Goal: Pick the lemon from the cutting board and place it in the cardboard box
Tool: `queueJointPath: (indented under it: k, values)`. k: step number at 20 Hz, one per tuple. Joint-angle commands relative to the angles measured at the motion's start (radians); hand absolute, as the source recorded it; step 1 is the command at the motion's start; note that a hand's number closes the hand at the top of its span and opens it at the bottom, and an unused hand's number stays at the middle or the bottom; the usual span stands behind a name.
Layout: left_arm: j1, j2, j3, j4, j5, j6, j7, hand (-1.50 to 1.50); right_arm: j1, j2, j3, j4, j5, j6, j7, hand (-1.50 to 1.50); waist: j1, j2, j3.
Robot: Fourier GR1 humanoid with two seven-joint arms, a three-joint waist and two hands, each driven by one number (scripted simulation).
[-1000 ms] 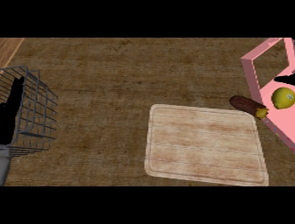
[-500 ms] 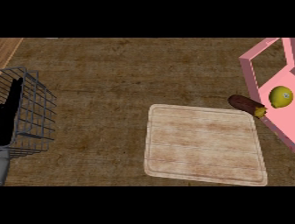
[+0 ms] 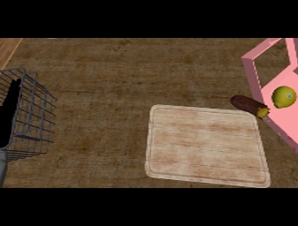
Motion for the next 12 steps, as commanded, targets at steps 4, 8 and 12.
queueJointPath:
  k: [4, 8, 12]
  values:
    - [0.026, -0.014, 0.001, 0.015, -0.004, 0.009, -0.031, 0.00, 0.144, -0.116, -0.027, 0.016, -0.020, 0.091, -0.056, -1.50, -0.005, 0.005, 0.001]
    - [0.010, 0.006, 0.016, -0.003, 0.018, -0.019, 0.019, 0.00, 0.188, -0.154, -0.038, 0.008, -0.030, 0.134, -0.076, -1.50, -0.003, 0.004, 0.005]
    - [0.037, -0.009, 0.007, -0.001, 0.007, -0.007, -0.016, 0.00, 0.246, -0.183, -0.007, -0.015, 0.000, 0.185, -0.101, -1.50, -0.005, 0.002, 0.006]
